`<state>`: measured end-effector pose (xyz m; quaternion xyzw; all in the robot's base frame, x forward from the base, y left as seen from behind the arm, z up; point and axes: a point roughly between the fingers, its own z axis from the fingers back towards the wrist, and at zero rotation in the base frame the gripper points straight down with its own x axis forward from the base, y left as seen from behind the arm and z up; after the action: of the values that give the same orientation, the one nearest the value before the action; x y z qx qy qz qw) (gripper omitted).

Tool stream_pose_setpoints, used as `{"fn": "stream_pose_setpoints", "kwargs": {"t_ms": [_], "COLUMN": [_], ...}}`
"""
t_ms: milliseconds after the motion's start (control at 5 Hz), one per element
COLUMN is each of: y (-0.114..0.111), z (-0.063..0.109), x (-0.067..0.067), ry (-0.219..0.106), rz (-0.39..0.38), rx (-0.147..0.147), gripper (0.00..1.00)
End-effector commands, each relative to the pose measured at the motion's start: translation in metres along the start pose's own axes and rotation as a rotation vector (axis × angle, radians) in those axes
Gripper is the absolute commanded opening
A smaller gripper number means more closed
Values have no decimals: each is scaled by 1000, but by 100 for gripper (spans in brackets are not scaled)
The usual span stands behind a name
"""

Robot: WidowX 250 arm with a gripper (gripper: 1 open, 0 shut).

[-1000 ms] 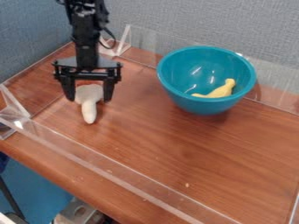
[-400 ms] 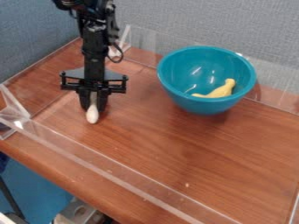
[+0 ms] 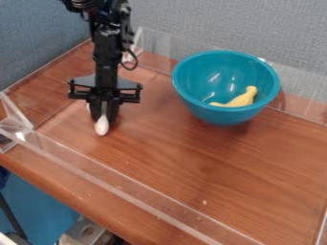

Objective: Put the mushroom in the blue bowl

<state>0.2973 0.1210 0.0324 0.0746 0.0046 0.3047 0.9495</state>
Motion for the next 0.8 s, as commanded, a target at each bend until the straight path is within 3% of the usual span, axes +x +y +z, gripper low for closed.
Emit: {"fn": "stream_pose_setpoints", "kwargs": {"t_ms": [0,600], "y": [-10,-11], "z": [6,4], "x": [1,-3], "ry": [-13,20], "rz": [-15,7], "rx": [-3,4], "gripper": [0,0]}}
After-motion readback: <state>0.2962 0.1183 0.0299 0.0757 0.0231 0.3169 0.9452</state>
